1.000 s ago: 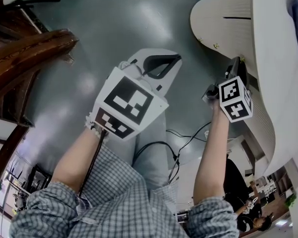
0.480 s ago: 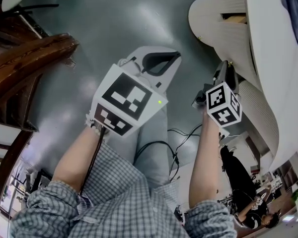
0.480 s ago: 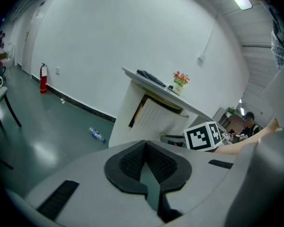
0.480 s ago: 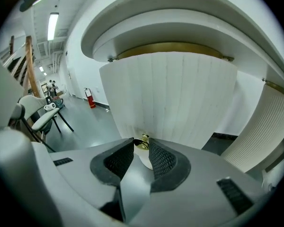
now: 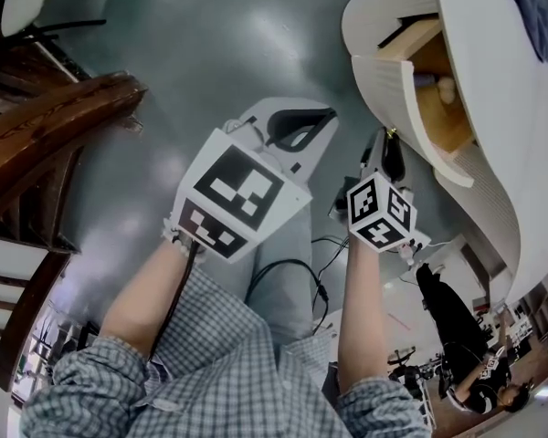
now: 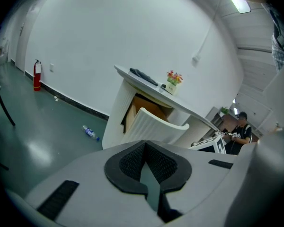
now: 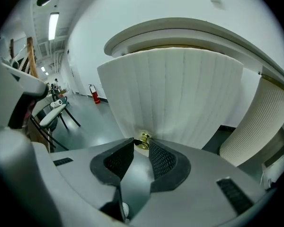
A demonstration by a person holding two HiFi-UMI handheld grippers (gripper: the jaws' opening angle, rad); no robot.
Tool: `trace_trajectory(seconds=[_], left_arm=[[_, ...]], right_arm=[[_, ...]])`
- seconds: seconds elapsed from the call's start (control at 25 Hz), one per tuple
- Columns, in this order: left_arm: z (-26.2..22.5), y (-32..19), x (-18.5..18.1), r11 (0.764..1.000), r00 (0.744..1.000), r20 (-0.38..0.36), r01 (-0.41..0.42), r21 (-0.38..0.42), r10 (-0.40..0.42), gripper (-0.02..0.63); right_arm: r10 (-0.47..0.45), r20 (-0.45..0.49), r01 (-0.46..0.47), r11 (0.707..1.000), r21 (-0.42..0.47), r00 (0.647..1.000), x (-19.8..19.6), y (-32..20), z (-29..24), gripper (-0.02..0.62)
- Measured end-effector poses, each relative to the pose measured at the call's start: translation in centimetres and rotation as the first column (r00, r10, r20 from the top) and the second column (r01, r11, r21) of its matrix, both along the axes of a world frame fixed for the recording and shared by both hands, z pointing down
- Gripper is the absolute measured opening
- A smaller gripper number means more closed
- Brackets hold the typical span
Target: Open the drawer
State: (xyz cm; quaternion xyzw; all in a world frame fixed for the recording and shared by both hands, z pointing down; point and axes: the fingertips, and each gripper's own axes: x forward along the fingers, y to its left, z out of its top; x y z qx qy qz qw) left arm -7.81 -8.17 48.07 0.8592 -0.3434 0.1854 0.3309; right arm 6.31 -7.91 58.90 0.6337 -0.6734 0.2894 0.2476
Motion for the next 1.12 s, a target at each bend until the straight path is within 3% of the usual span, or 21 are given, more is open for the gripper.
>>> trace_trajectory(seconds=[1.12], left_arm=[[-0.6,1.2,-0.3,0.999,0.999,0.007,-0.036,-0.008,0.036,0.003]], right_arm=[[-0.010,0.016,0.011,0.998,-0.063,1.000,-3.7,8.1,0.3,0.095]])
